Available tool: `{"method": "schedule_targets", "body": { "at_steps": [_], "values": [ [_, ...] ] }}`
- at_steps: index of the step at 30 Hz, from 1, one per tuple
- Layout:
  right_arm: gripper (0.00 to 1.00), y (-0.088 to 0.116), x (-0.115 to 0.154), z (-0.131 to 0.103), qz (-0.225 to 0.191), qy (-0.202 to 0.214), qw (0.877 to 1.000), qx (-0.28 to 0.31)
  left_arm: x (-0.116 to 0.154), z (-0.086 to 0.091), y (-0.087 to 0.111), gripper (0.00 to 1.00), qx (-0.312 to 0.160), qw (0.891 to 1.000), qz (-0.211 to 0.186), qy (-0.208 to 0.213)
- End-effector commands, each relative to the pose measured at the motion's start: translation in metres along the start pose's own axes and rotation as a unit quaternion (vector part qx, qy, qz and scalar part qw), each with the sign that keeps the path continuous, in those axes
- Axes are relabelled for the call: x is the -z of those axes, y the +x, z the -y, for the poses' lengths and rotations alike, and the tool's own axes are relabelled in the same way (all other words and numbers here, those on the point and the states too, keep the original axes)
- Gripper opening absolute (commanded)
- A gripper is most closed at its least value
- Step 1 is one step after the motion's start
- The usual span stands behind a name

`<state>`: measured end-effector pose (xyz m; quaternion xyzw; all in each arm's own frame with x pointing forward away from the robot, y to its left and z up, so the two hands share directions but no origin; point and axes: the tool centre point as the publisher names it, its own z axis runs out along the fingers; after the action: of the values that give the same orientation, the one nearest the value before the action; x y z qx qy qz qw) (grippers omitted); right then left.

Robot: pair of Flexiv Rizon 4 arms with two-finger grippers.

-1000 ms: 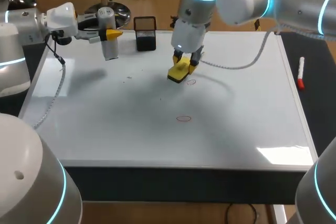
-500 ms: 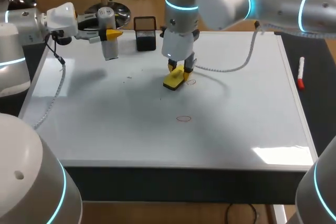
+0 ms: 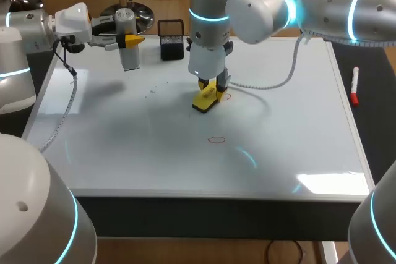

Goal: Pick up the inspection probe, press it on each red-marked spot on the whiteboard one by one, put down the probe, pick up the eraser, and wipe off all the red marks.

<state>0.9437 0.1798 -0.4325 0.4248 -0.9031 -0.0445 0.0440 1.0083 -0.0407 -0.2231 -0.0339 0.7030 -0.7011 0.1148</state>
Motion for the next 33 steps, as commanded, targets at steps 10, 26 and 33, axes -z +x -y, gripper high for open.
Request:
{"method": "schedule_targets", "body": {
  "at_steps": [10,26,33],
  "values": [
    [0.00,0.025,-0.019,0.009,0.008,-0.004,1.000,-0.028,0.000,0.002,0.001,0.00,0.000,1.000,0.001,-0.001],
    [0.00,0.069,-0.028,0.036,0.015,-0.021,0.996,-0.080,0.000,0.002,0.001,0.00,0.000,1.000,0.001,-0.001],
    [0.00,0.092,-0.020,0.058,0.011,-0.014,0.995,-0.094,0.000,0.002,0.001,0.00,0.000,1.000,0.001,-0.001]
  ]
}}
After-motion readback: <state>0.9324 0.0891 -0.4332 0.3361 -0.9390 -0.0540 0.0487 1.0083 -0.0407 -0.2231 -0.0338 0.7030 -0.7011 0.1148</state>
